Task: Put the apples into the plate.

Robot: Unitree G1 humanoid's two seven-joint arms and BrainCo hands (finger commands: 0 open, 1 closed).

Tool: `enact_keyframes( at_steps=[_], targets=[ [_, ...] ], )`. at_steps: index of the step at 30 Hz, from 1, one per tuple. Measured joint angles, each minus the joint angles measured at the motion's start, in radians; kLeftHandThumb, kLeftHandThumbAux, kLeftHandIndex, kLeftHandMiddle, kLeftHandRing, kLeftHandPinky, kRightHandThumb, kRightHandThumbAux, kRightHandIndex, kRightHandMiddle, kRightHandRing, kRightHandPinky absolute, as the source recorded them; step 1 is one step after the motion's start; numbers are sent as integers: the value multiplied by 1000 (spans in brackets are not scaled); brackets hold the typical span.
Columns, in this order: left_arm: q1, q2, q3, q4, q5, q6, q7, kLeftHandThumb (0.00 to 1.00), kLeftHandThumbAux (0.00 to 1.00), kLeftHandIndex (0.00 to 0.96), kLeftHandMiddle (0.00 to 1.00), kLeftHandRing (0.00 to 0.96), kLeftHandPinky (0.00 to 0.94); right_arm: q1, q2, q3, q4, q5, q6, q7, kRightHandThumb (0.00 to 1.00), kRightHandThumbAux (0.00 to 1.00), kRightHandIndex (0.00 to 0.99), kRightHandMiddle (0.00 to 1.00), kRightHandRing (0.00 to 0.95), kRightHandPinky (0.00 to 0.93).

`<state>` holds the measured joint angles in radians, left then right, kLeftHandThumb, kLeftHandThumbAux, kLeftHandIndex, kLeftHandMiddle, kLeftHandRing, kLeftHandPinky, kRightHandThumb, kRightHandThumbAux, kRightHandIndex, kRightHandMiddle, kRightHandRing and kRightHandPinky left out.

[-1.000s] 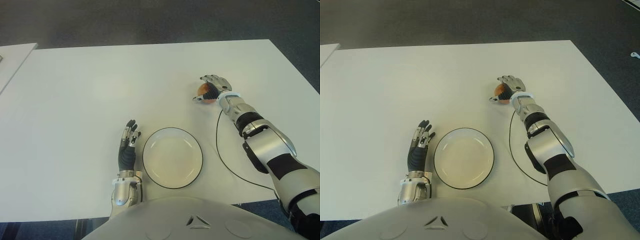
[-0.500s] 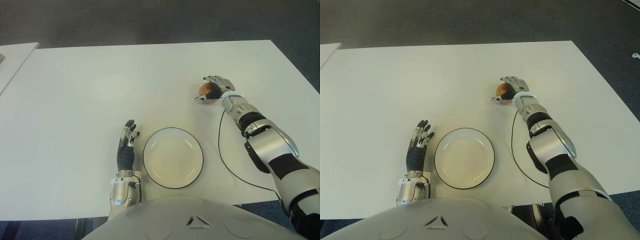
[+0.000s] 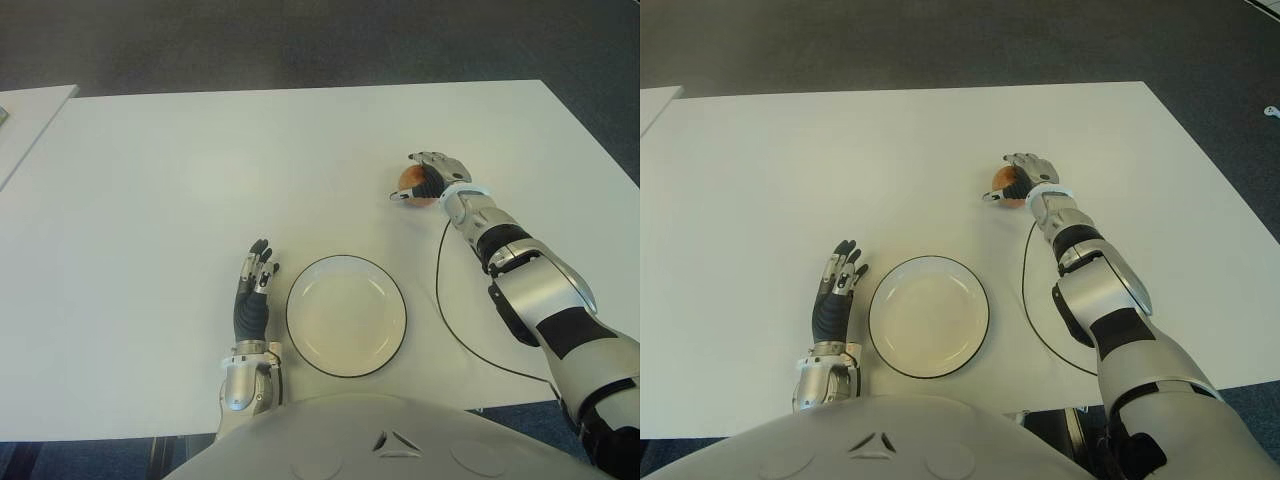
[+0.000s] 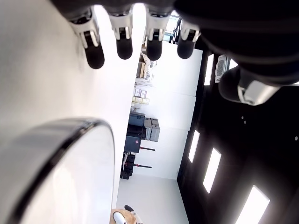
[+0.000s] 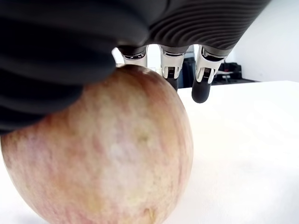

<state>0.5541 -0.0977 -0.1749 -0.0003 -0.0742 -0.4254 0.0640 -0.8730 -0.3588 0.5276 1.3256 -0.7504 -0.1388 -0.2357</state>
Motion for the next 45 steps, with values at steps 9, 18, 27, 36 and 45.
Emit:
enact_keyframes(
  at_steps=[9, 18, 27, 36, 45],
  targets=[
    [2, 0, 0, 0, 17, -11, 1, 95, 299, 45, 49, 32, 75, 4, 6, 1, 0, 5, 0, -4, 132, 390, 10, 55, 42, 95],
    [4, 0, -1, -1, 35, -12, 9, 104, 297, 64, 65, 47, 84, 4, 30, 4, 3, 7, 13, -11, 126, 386, 13, 66, 60, 109],
    [10, 0, -4, -13, 34, -4, 9, 95, 289, 44, 54, 37, 72, 8, 50, 16, 21, 1, 36, -53, 214, 440, 188, 318, 327, 367],
    [13, 0, -5, -11, 37, -4, 9, 93, 292, 49, 52, 33, 66, 13, 68, 73, 12, -40, 59, -146, 630, 681, 418, 658, 651, 672],
    [13, 0, -6, -7, 43, -12, 9, 100, 291, 65, 59, 41, 77, 12, 75, 52, -5, -10, 97, -120, 704, 719, 439, 784, 768, 791]
  ],
)
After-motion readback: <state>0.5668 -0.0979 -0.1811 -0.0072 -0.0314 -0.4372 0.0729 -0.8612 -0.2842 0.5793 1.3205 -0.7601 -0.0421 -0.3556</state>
